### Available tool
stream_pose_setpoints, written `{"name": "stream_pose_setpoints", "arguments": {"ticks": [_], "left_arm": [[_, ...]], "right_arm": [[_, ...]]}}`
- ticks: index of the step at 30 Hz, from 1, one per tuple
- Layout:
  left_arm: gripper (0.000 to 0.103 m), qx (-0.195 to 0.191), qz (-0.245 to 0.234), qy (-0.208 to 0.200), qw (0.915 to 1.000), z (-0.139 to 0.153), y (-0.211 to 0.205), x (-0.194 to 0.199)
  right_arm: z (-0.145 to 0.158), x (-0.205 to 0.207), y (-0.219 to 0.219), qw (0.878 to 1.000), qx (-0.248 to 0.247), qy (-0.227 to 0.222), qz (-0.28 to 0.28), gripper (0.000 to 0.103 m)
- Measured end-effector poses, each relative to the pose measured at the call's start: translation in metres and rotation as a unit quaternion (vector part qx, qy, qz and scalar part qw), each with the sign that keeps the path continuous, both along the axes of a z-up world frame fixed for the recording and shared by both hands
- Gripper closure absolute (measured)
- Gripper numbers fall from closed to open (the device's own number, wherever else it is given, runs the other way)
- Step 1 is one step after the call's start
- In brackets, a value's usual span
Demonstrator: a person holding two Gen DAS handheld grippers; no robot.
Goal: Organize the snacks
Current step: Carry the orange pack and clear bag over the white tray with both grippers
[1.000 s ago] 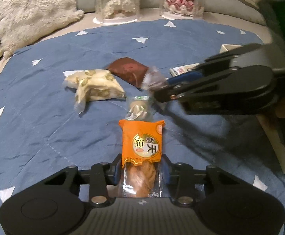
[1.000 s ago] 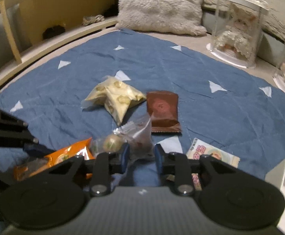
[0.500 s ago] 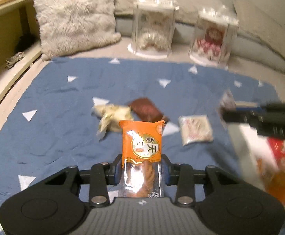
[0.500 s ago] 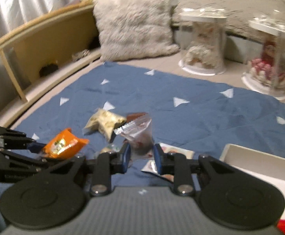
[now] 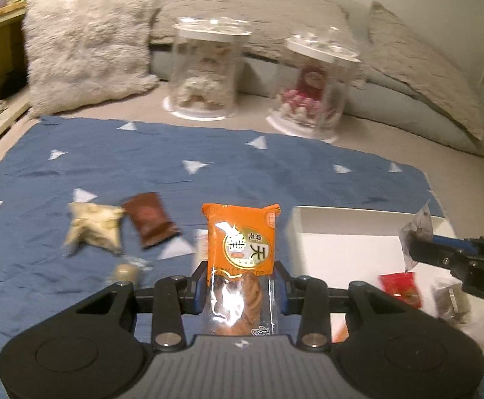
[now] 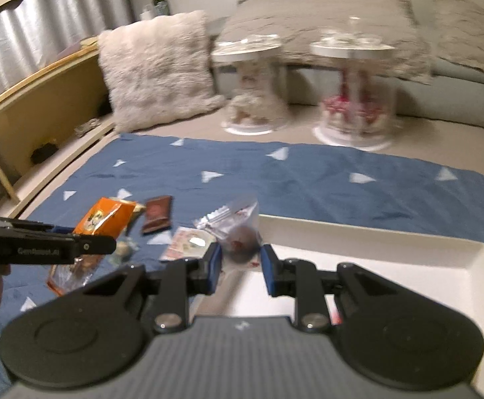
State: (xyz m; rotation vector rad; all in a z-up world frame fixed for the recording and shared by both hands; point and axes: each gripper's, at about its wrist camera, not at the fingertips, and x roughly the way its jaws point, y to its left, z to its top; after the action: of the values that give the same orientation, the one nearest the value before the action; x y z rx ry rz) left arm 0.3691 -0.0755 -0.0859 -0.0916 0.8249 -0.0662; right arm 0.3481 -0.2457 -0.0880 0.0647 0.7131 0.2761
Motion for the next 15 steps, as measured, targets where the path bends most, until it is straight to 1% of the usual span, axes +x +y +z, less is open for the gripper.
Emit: {"name": "stream_pose_setpoints", "arguments": {"ticks": [9, 15], "left_arm": [[0.062, -0.018, -0.028, -0.003, 0.9994, 0.002, -0.07, 0.002], [0.062, -0.032, -0.036, 0.003, 0.9988, -0.006, -0.109, 0.01]], "right_arm": [[0.004, -0.038, -0.067, 0.998, -0.008, -0.002, -0.063, 0.072], [0.002, -0.058, -0.104, 0.995, 0.002, 0.002, -0.101, 0.072]]}}
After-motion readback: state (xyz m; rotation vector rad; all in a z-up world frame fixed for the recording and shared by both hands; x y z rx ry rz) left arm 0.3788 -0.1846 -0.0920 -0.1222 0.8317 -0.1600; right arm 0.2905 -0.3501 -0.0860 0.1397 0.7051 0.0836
